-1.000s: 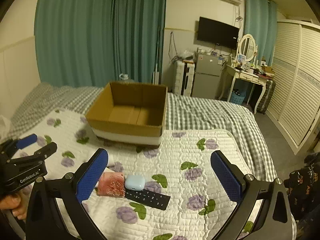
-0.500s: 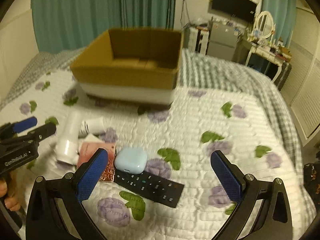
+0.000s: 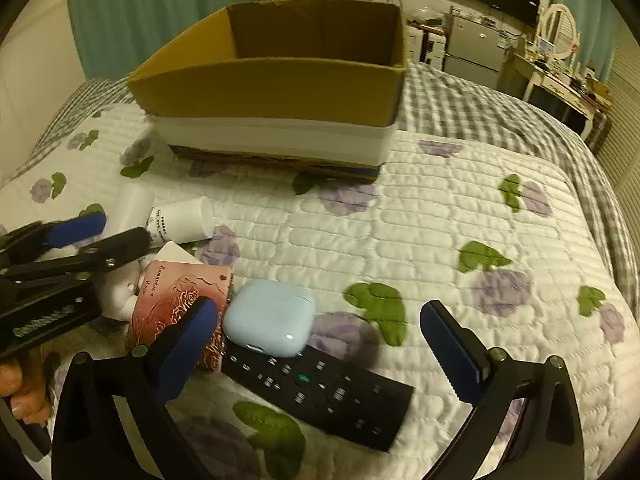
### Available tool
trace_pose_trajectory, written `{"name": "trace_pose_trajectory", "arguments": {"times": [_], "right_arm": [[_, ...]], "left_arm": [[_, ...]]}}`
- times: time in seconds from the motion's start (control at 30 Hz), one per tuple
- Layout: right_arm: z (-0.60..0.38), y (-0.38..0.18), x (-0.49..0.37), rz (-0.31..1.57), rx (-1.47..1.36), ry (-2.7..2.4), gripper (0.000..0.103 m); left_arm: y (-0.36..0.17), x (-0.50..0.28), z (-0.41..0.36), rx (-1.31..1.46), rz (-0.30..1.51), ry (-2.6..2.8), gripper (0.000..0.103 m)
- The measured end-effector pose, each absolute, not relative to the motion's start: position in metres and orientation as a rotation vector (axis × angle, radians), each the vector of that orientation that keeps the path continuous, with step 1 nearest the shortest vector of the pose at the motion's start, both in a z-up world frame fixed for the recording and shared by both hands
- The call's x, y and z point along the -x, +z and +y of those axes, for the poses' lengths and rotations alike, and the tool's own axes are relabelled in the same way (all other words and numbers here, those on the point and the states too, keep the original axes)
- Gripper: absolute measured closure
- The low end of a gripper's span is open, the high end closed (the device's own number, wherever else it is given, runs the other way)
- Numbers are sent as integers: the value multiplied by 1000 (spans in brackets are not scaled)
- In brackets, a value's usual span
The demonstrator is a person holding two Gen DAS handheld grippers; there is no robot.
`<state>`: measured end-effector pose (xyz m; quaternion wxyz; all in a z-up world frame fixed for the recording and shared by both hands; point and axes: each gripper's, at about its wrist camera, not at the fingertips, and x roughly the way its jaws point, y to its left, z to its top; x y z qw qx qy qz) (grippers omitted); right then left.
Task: Organize rigid objects
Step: 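Grasp the white bottle with the left tool while the right grasps the blue earbud case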
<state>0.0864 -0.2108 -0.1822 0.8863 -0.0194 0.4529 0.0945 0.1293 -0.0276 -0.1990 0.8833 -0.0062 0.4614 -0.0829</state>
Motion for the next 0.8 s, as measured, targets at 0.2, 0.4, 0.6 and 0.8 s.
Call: {"name": "trace_pose_trajectory", "arguments": {"times": [0.2,0.4,0.6,0.8], "right_arm": [[-201,-195,-96,977,60,213,11],[-202,-200,-101,999,4,211,15],[-197,-196,-96,997,5,218,49],[-201,-198,-96,1013,13,199,48]], "left_arm": [[-202,-127,-24,40,956,-205,63],[-202,-126,-25,33,960,-212,64],[-200,-121,-21,42,964,-218,65],[-192,-112,-22,14,944,-213,67]]}}
